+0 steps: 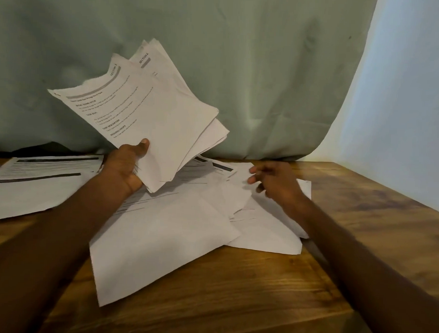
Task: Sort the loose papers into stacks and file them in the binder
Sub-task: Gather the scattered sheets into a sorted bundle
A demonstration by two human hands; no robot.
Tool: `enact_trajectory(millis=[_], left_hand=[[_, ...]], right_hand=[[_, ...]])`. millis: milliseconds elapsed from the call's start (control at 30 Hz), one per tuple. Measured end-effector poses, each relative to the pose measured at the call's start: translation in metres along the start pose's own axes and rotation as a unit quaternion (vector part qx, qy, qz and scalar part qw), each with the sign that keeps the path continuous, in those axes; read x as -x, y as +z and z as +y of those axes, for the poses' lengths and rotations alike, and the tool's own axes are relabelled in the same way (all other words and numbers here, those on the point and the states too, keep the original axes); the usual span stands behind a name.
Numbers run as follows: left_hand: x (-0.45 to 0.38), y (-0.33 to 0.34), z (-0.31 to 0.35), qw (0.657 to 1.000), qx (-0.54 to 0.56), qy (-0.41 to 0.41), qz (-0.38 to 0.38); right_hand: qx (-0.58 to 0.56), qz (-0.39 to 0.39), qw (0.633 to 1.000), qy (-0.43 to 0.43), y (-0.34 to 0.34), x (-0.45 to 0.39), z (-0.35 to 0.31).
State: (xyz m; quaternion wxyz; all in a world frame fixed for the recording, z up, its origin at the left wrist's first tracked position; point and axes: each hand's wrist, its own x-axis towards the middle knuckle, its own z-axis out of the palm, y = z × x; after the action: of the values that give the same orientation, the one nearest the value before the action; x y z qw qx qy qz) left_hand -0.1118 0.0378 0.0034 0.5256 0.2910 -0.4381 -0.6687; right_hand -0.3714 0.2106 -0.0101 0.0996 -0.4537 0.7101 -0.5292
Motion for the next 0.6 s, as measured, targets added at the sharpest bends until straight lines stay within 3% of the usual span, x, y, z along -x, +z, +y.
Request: enact_trajectory(millis=[100, 167, 233, 300, 500, 600], left_hand=[[0.002, -0.003, -0.012, 1.0, 0.013, -0.008, -0.008], [0.003, 0.0, -0.019, 0.999, 0.029, -0.018, -0.02], [0.006, 0.004, -0.022, 0.999, 0.033, -0.026, -0.032], [0.007, 0.006, -0.022, 0.999, 0.031, -0.019, -0.04], [0.01, 0.009, -0.023, 0.997, 0.028, -0.001, -0.076], [0.01, 0.009, -0.024, 0.995, 0.026, 0.012, -0.091]], right_hand=[[0.29, 0.11, 0.951, -0.019, -0.031, -0.012, 0.021], [0.353, 0.06, 0.934, 0.001, -0.04, -0.014, 0.027], [0.362, -0.046, 0.93, 0.044, -0.035, -0.011, 0.027], [0.367, -0.097, 0.922, 0.076, -0.028, -0.005, 0.023], [0.31, -0.013, 0.942, 0.129, -0.033, -0.007, 0.021], [0.262, 0.087, 0.951, 0.136, -0.032, -0.007, 0.027]])
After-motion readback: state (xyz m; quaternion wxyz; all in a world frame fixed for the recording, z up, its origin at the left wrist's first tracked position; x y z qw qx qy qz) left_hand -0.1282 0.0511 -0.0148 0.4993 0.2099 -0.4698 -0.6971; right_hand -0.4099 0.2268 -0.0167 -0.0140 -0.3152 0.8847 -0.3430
